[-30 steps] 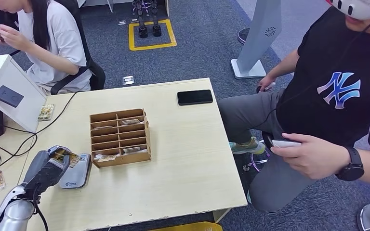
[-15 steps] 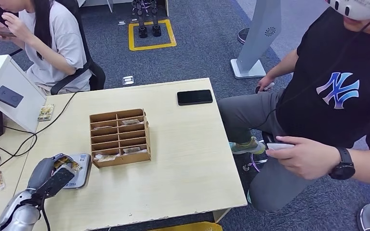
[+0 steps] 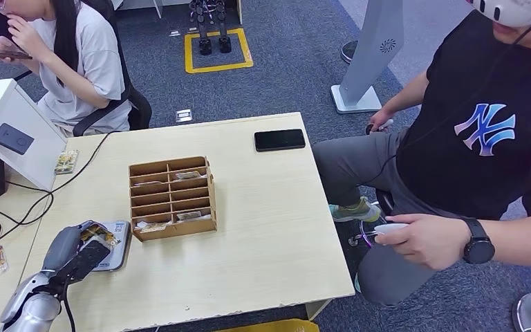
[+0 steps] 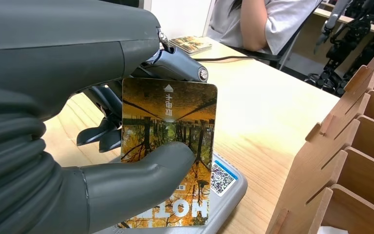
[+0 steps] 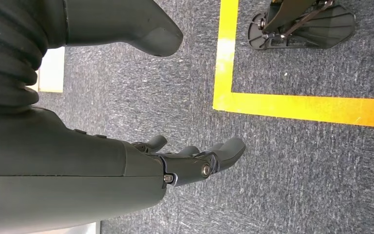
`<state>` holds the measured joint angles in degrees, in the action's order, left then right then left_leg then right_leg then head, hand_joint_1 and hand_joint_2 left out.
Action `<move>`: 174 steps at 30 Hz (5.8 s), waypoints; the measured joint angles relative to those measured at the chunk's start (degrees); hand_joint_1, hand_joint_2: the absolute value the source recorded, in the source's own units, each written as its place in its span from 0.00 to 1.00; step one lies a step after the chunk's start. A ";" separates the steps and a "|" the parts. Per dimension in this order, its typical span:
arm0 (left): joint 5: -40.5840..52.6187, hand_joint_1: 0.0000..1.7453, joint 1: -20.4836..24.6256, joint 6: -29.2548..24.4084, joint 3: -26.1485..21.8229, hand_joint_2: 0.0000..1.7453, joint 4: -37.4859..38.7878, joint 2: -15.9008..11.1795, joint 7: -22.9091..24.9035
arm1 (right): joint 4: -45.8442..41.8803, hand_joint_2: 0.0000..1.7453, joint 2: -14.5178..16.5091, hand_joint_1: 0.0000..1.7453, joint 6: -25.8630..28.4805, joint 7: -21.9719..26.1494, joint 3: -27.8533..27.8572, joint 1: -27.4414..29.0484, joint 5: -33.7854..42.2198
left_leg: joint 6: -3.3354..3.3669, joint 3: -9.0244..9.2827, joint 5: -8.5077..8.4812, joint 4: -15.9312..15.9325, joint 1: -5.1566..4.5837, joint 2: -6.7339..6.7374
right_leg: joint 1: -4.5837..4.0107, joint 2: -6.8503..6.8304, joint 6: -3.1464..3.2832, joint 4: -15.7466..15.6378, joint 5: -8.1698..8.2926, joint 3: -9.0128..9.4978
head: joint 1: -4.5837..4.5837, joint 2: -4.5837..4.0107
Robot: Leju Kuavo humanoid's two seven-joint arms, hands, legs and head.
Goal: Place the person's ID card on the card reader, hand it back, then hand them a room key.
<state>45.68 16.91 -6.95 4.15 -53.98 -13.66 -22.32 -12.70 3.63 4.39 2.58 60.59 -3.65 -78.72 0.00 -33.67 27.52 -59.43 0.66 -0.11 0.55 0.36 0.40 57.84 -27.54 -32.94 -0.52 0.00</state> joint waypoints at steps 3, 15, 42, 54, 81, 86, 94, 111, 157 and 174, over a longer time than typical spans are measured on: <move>0.01 1.00 0.06 0.00 0.03 1.00 0.16 0.03 0.00 | 0.00 1.00 0.00 0.00 0.00 0.01 0.00 0.00 0.00 | 0.00 0.00 0.00 0.00 0.00 0.00 | 0.00 0.00 0.00 0.00 0.00 0.00 | 0.01 0.00; 0.01 1.00 0.12 0.00 0.09 1.00 0.35 0.08 0.00 | 0.00 1.00 0.00 0.00 0.00 0.00 0.00 0.00 -0.01 | 0.00 0.01 0.00 0.00 0.00 0.00 | 0.00 0.00 0.00 0.00 0.00 0.01 | 0.00 0.00; -22.19 1.00 1.58 2.17 -11.79 1.00 -7.83 10.42 -3.66 | 0.07 1.00 0.11 0.00 0.52 1.70 0.00 -0.31 -1.73 | 0.03 -0.02 -0.02 -0.06 -0.01 -0.07 | 0.02 -0.05 -0.03 0.00 0.02 0.02 | 0.02 0.00; -22.29 1.00 1.65 2.19 -13.79 1.00 -9.92 11.56 -3.32 | 0.07 1.00 0.11 0.00 0.50 1.70 0.00 -0.33 -1.73 | 0.03 -0.03 -0.02 -0.06 -0.02 -0.07 | 0.03 -0.05 -0.03 0.00 0.02 0.01 | 0.01 0.00; 9.58 1.00 5.21 -32.29 -15.36 1.00 -12.16 12.27 -9.05 | 0.19 1.00 0.20 0.00 0.26 1.71 -1.56 -0.97 -4.16 | 0.03 -0.03 -0.02 -0.08 -0.01 -0.06 | 0.03 -0.03 -0.03 0.00 0.03 0.01 | 0.02 0.00; 9.59 1.00 5.28 -32.34 -15.29 1.00 -11.76 12.21 -9.17 | 0.23 1.00 0.20 0.00 0.26 1.71 -1.74 -0.99 -4.16 | 0.03 -0.03 -0.02 -0.08 -0.02 -0.06 | 0.02 -0.03 -0.03 0.00 0.03 0.01 | 0.01 0.00; 13.04 1.00 5.29 -32.68 -15.28 1.00 -11.67 12.24 -10.01 | 0.26 1.00 0.22 0.00 0.04 1.72 -1.75 -1.00 -4.70 | 0.03 -0.04 -0.02 -0.08 -0.02 -0.06 | 0.03 -0.03 -0.04 0.00 0.03 0.01 | 0.02 0.00; 12.42 0.00 5.29 -32.18 -15.38 1.00 -11.55 12.52 -9.76 | 0.26 1.00 0.37 0.00 0.00 1.63 -1.75 -1.00 -4.98 | 0.04 -0.05 -0.01 -0.08 -0.02 -0.06 | 0.03 -0.03 -0.04 0.00 0.02 0.00 | 0.02 0.00; 39.60 0.00 -25.50 -32.44 7.43 1.00 -33.67 3.66 4.80 | 0.26 1.00 0.57 0.00 1.98 0.67 2.91 -0.33 -1.27 | 0.25 -0.03 0.23 -0.14 -0.04 0.09 | 0.06 0.04 -0.22 -0.04 -0.13 0.04 | 0.01 0.00; 44.22 0.00 -9.18 -28.99 24.09 1.00 -18.97 4.49 22.05 | 0.24 1.00 0.57 0.00 1.86 1.06 2.91 -0.73 -2.97 | 0.33 -0.06 0.19 -0.24 -0.07 0.02 | 0.07 -0.01 -0.26 -0.05 -0.05 0.09 | 0.02 0.00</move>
<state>89.89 7.73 -35.94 28.24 -72.95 -9.17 -0.27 -12.46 4.20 6.25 3.64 63.49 -4.38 -81.69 0.33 -33.73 27.71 -59.67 0.59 -0.09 0.62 0.36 0.14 57.79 -27.59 -32.85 -0.51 0.00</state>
